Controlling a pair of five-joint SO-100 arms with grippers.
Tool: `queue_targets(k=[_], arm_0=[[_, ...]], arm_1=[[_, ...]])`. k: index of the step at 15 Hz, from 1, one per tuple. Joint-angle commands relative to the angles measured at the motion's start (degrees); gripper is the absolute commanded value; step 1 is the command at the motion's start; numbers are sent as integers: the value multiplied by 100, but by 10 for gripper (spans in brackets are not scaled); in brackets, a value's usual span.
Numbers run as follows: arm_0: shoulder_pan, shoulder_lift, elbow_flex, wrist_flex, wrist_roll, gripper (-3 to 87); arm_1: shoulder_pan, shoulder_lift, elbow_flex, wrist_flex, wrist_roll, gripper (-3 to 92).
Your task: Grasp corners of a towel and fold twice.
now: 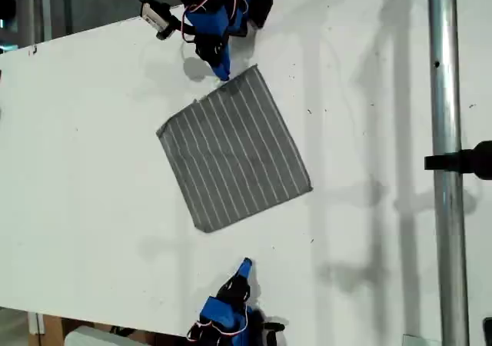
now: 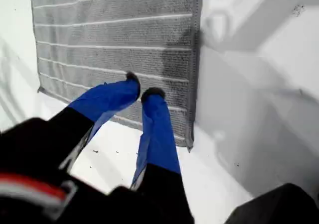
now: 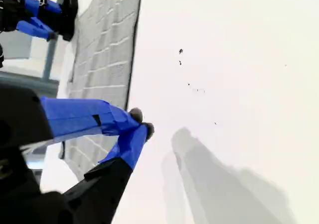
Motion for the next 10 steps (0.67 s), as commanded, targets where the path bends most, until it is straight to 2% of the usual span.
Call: queue_targets(k=[1,10], arm_0=[[-817,18,35,26,-2628,-26],[-844,18,35,26,-2698,-26]], arm_1=[[-26,26,-97,97,-79,-2],[-167,26,-97,97,-79,-2]])
